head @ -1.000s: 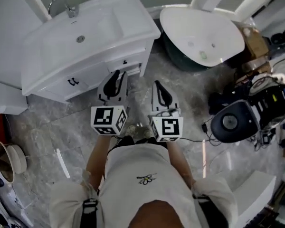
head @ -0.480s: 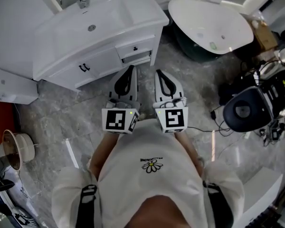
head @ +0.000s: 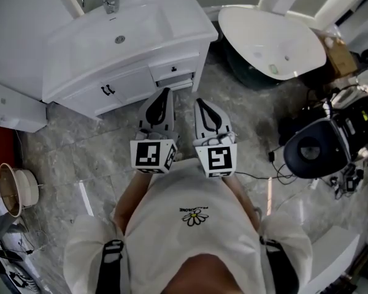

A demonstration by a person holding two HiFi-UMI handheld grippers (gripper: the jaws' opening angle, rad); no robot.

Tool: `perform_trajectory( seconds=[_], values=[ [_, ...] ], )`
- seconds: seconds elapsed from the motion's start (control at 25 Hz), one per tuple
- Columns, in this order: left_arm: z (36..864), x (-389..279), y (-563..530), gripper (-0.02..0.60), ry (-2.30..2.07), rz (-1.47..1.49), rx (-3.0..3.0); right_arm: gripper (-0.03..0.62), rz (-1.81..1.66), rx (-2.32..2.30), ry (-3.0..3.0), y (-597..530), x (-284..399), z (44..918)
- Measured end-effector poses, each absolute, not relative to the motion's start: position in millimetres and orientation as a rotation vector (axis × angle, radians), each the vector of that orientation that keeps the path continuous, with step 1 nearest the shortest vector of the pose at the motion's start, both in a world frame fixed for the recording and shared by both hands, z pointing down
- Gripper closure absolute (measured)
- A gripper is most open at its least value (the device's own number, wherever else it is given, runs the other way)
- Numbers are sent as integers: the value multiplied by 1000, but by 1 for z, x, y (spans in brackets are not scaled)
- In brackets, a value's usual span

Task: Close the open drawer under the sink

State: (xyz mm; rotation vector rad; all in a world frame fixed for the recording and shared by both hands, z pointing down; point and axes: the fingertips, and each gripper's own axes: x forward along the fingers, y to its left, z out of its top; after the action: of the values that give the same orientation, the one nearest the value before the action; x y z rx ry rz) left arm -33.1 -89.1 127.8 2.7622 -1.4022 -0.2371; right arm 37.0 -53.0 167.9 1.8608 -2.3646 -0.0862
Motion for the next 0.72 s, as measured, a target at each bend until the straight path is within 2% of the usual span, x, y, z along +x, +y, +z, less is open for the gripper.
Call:
perform_trajectory(
  seconds=[0.72],
  values=[
    [151,-39,-93,560,-1467,-130,2696,565,-51,1836,-2364,-52,42,181]
  ],
)
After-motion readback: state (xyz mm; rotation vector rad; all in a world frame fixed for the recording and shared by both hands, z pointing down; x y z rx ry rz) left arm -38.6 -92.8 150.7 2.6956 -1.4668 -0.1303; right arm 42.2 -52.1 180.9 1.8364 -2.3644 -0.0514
